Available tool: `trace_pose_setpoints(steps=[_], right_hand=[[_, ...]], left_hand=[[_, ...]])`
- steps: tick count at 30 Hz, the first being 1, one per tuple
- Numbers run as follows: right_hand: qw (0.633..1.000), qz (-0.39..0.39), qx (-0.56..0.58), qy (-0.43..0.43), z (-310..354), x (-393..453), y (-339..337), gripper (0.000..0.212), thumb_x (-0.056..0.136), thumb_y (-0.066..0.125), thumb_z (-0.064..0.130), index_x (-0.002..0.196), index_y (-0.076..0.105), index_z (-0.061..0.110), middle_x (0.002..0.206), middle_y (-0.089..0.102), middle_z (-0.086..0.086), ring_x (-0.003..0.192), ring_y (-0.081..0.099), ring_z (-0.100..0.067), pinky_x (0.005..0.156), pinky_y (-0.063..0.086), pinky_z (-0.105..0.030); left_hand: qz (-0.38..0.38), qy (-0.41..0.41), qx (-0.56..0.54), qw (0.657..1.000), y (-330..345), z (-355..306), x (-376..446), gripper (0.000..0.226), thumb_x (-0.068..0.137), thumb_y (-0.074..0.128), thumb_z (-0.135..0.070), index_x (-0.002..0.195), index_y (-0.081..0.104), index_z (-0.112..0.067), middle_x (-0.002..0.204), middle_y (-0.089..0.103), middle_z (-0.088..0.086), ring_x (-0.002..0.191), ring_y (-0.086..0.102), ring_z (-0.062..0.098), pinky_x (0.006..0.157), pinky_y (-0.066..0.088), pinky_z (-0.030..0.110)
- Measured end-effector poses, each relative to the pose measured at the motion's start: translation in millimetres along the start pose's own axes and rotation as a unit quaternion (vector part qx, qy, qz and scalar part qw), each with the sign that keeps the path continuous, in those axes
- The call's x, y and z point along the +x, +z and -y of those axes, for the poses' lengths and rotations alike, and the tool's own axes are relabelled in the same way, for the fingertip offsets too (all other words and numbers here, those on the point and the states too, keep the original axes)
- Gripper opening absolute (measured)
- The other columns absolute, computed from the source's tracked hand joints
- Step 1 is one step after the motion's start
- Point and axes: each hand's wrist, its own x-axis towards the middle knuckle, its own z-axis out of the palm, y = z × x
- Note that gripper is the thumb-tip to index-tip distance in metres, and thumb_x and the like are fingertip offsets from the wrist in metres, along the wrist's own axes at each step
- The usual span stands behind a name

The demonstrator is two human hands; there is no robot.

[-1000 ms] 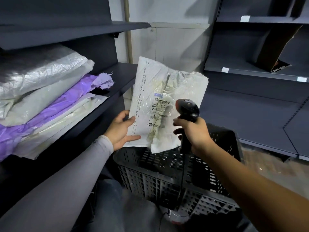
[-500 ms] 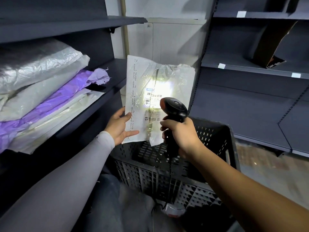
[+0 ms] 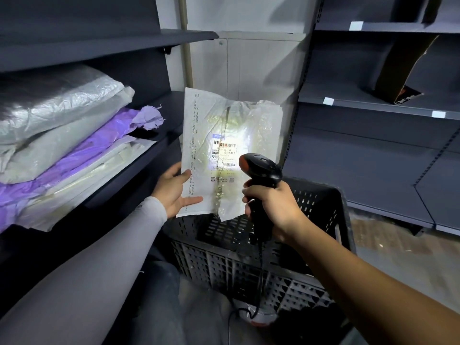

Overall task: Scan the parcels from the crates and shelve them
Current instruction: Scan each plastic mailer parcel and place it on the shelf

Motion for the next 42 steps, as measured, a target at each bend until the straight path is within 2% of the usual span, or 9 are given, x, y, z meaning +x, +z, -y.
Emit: trace_pose_setpoints(steps=[6,11,16,20,26,28,30,33,42], right_hand=[[0.996,-0.085,-0.014,-0.018,2.9,19.9,-14.7,0.017,0.09,0.073,0.005,0.107,0.072,0.01,0.105,0.075,0.0,0.084,0.067,-0.019,0.057,0.051,-0.03],[0.988,-0.157,0.015,-0.001,2.8,41.7,-44.8,0.029,0.083,0.075,0.008,0.112,0.077,0.013,0.096,0.075,-0.009,0.076,0.065,-0.027,0.073,0.052,-0.041],[0.981,-0.107,0.139,0.082,-1.8,48.4,-56.0,0.019,0.085,0.067,0.011,0.102,0.069,0.002,0.082,0.071,-0.011,0.065,0.068,-0.025,0.06,0.055,-0.033],[0.977,-0.072,0.18,0.087,-3.1,58.5,-56.1,0.018,0.09,0.064,0.01,0.107,0.07,0.01,0.088,0.071,-0.01,0.074,0.062,-0.022,0.065,0.05,-0.033],[0.977,-0.09,0.184,0.061,-1.9,76.1,-51.7,0.034,0.088,0.069,0.004,0.12,0.063,-0.002,0.096,0.073,-0.017,0.073,0.062,-0.027,0.073,0.057,-0.041],[0.976,-0.095,0.189,0.053,0.4,82.9,-49.3,0.032,0.089,0.069,0.002,0.12,0.062,-0.005,0.094,0.072,-0.018,0.07,0.061,-0.026,0.071,0.057,-0.042],[0.975,-0.1,0.19,0.05,1.3,90.2,-48.8,0.033,0.089,0.07,0.002,0.12,0.061,-0.006,0.093,0.071,-0.017,0.068,0.061,-0.025,0.07,0.058,-0.042],[0.976,-0.111,0.185,0.043,0.8,102.0,-50.6,0.036,0.088,0.071,0.001,0.122,0.061,-0.007,0.097,0.069,-0.019,0.067,0.059,-0.024,0.07,0.057,-0.041],[0.981,-0.106,0.157,0.049,-4.6,161.5,-30.7,0.041,0.085,0.07,-0.003,0.124,0.06,-0.01,0.085,0.061,-0.019,0.059,0.054,-0.023,0.062,0.05,-0.039]], left_hand=[[0.013,-0.005,-0.03,0.999,-0.5,-14.5,-4.1,0.027,0.109,0.051,-0.015,0.131,0.065,-0.025,0.136,0.067,0.008,0.121,0.064,0.04,0.077,0.061,0.062],[0.018,-0.023,-0.1,0.995,-2.0,-33.0,-1.1,0.03,0.109,0.052,-0.012,0.134,0.063,-0.022,0.138,0.065,0.01,0.124,0.061,0.043,0.074,0.059,0.063],[0.023,-0.05,-0.149,0.987,-0.8,-51.2,-1.5,0.023,0.109,0.049,-0.01,0.121,0.065,-0.021,0.12,0.076,0.011,0.112,0.069,0.039,0.068,0.061,0.063],[0.018,-0.053,-0.118,0.991,1.5,-52.8,3.7,0.028,0.108,0.052,-0.012,0.131,0.063,-0.023,0.131,0.071,0.01,0.12,0.065,0.039,0.071,0.061,0.061],[-0.055,0.116,0.049,0.99,25.8,-44.1,9.6,0.084,0.097,0.066,-0.003,0.154,0.03,-0.053,0.154,0.043,-0.009,0.13,0.052,0.026,0.071,0.064,0.053],[-0.075,0.179,0.182,0.964,36.2,-37.3,12.2,0.098,0.089,0.077,-0.01,0.154,0.023,-0.06,0.162,0.025,-0.008,0.138,0.045,0.028,0.092,0.061,0.05],[-0.094,0.211,0.311,0.922,44.9,-30.1,13.4,0.098,0.083,0.084,-0.021,0.155,0.026,-0.054,0.167,0.005,0.001,0.151,0.029,0.03,0.118,0.029,0.031],[-0.108,0.205,0.413,0.881,51.2,-21.5,18.5,0.102,0.079,0.088,-0.042,0.159,0.025,-0.046,0.169,-0.018,0.006,0.158,0.009,0.031,0.12,0.014,0.025],[-0.159,0.091,0.53,0.828,57.1,-44.4,56.4,0.098,0.08,0.081,-0.056,0.16,0.027,-0.035,0.171,-0.017,0.01,0.148,0.024,0.047,0.114,0.037,0.043]])
